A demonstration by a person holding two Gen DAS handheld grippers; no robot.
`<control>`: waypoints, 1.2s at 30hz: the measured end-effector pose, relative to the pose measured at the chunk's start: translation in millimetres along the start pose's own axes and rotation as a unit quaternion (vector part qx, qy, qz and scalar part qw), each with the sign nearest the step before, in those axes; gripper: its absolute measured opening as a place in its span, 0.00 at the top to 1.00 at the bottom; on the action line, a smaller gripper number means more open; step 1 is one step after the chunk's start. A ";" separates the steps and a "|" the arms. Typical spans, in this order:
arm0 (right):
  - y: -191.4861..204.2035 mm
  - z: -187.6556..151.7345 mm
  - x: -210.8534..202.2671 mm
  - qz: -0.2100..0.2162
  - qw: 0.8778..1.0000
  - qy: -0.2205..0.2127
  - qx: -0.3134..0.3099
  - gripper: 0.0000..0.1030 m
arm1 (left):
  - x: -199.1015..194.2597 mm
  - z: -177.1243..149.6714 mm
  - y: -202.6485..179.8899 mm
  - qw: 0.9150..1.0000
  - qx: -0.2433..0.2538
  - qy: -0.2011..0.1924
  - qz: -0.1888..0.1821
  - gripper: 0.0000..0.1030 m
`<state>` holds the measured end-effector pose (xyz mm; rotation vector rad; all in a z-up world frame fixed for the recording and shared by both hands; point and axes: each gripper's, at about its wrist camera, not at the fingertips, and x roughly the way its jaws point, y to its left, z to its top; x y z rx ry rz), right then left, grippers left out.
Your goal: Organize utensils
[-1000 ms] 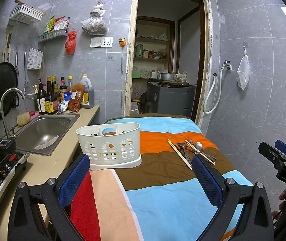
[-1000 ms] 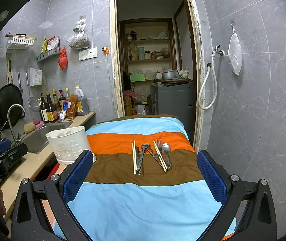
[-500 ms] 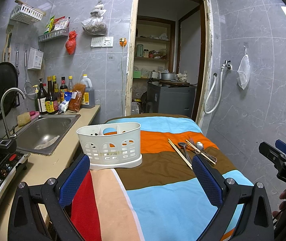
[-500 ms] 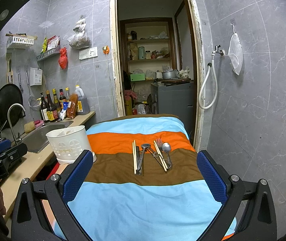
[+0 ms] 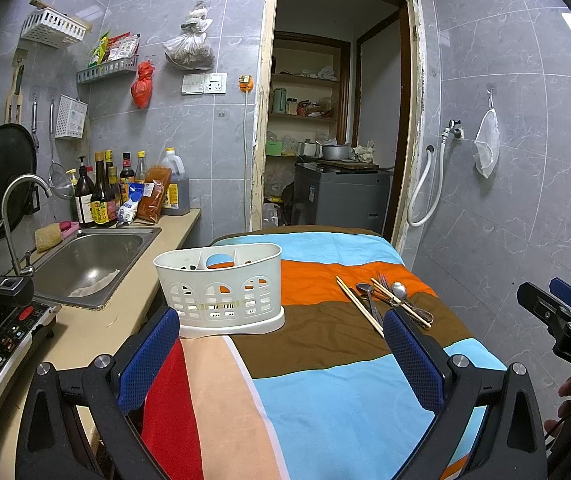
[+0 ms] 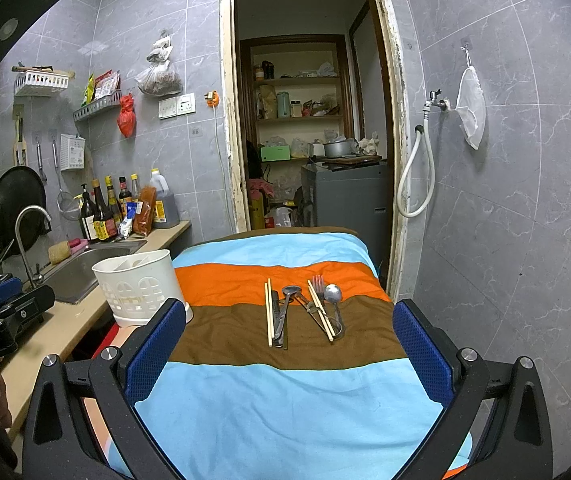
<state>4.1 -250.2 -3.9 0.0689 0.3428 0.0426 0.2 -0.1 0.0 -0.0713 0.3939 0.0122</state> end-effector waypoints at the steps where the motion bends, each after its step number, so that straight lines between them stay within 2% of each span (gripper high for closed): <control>1: -0.2 0.0 -0.1 0.000 1.000 0.000 0.000 0.01 | -0.1 0.0 0.1 1.000 0.000 0.000 0.000 0.00; 36: -0.6 -1.4 -0.7 0.000 1.000 0.000 0.000 0.01 | 0.0 -1.5 2.6 1.000 0.003 -0.002 -0.003 0.00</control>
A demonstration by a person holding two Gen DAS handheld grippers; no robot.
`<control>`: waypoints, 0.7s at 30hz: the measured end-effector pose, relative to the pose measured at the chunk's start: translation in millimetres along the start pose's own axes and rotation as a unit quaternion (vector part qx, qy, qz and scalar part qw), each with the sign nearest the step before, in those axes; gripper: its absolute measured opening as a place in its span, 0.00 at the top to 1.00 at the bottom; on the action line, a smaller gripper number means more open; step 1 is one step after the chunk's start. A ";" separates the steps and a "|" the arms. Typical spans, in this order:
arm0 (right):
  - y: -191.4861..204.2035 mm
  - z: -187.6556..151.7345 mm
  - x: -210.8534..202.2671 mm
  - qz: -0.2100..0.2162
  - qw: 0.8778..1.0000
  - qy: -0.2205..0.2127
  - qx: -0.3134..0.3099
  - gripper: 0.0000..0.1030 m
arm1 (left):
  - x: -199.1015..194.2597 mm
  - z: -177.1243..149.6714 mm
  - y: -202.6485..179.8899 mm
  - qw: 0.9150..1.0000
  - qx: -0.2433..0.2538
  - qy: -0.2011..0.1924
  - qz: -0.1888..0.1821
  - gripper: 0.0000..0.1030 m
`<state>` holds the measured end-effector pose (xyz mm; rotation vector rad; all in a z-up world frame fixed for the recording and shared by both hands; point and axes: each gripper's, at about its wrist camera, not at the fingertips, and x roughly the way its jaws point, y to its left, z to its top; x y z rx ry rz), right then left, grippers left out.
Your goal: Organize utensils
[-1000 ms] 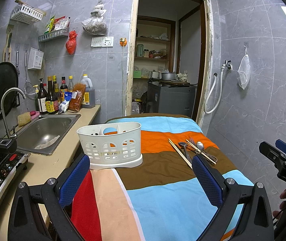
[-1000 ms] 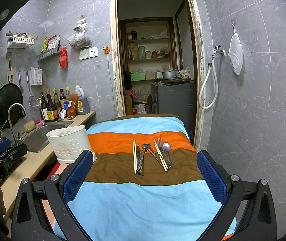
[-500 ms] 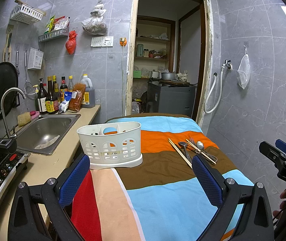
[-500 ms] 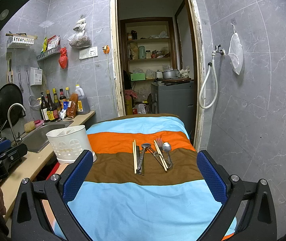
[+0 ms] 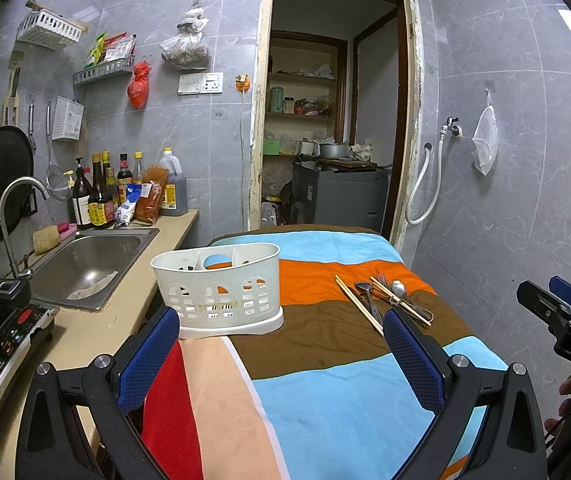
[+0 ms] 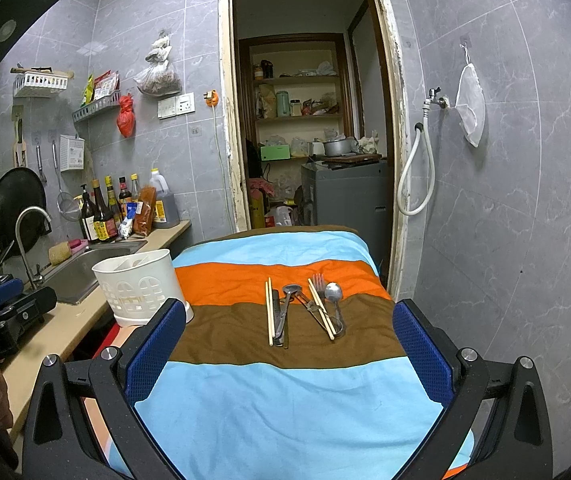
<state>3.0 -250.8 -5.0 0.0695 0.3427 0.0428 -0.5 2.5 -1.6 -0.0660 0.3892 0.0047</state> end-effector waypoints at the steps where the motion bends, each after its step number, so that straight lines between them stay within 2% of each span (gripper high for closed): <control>1: -0.8 -0.2 0.6 0.000 1.000 0.000 0.000 0.01 | 0.9 0.3 1.4 1.000 0.002 -0.001 -0.001 0.00; 12: -17.4 12.7 11.7 -0.010 1.000 0.000 0.002 0.01 | 37.0 24.3 -22.1 1.000 0.006 0.001 -0.019 0.00; 21: -51.3 42.1 78.5 0.003 1.000 0.009 -0.002 0.01 | 87.9 45.8 -45.6 1.000 0.006 0.007 -0.021 0.00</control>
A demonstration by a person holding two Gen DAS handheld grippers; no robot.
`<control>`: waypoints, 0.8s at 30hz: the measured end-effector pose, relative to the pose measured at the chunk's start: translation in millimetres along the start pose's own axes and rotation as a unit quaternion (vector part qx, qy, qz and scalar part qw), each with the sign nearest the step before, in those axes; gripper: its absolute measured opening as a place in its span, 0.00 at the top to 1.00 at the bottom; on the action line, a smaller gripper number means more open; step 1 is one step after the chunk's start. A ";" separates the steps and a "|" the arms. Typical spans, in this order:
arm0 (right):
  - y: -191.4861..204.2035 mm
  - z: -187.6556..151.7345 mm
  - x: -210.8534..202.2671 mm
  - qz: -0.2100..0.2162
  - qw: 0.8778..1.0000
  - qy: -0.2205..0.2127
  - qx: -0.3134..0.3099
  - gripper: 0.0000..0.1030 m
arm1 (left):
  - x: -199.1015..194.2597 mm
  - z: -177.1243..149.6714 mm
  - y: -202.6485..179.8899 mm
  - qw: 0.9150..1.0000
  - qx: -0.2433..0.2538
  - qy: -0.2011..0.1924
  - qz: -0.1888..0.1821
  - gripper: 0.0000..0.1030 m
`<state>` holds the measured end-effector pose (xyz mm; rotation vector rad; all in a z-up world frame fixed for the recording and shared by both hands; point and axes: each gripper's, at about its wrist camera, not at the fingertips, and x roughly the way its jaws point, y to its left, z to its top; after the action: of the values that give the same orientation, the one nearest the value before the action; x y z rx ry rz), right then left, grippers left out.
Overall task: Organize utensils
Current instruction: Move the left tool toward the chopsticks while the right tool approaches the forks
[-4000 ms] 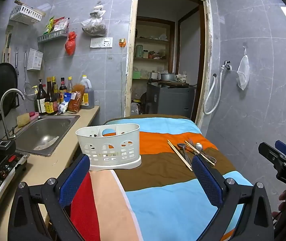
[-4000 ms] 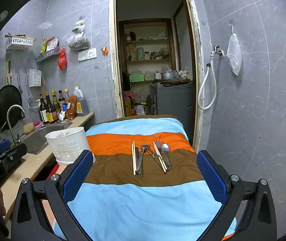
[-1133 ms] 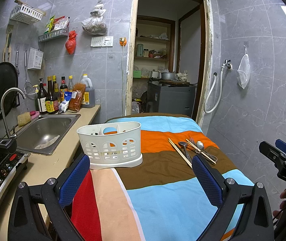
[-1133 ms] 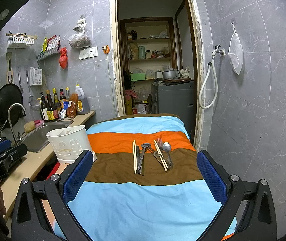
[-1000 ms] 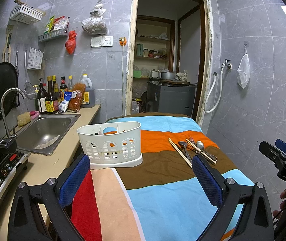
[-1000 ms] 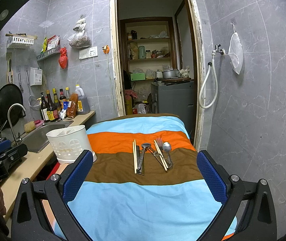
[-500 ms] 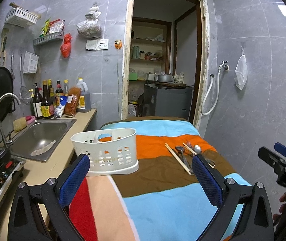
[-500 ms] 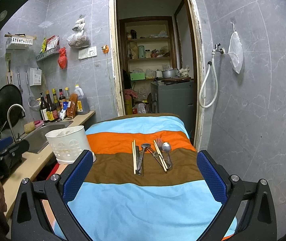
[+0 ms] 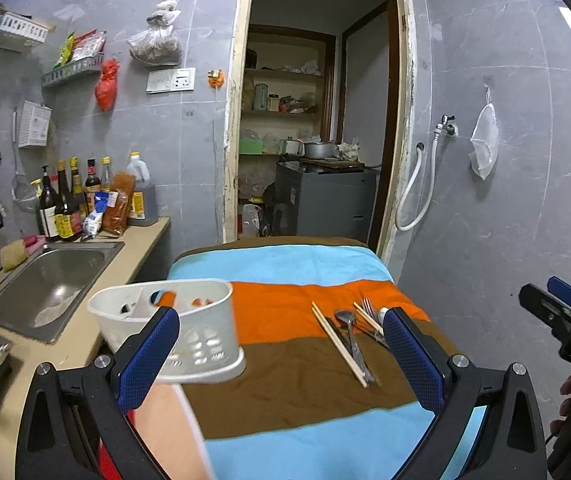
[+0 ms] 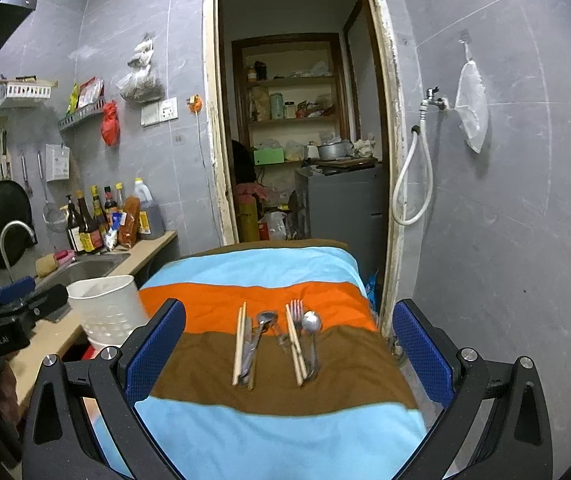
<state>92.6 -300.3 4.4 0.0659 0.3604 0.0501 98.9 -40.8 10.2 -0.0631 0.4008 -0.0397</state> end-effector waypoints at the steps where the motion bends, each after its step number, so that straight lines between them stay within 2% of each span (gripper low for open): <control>1: -4.3 2.2 9.9 0.005 1.000 0.003 -0.002 0.01 | 7.9 2.5 -3.7 1.000 0.000 -0.001 -0.001 0.00; 8: -33.2 10.2 84.3 0.024 0.998 0.053 -0.014 0.01 | 71.9 11.8 -32.1 0.999 -0.003 0.035 -0.013 0.00; 15: -56.9 -2.2 158.2 0.066 0.992 0.108 -0.011 0.01 | 139.0 10.6 -50.4 0.997 0.007 0.073 -0.010 0.02; 20: -68.9 -21.4 213.1 0.100 0.983 0.157 0.008 0.01 | 185.2 1.9 -55.8 0.992 0.000 0.122 -0.019 0.23; 24: -71.5 -38.6 249.8 0.120 0.975 0.187 0.014 0.04 | 219.2 -8.0 -53.2 0.987 -0.001 0.161 -0.022 0.35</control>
<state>315.0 -354.2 -124.5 0.1285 0.7298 0.2996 296.1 -105.4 -78.6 -0.0673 0.7231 -0.0947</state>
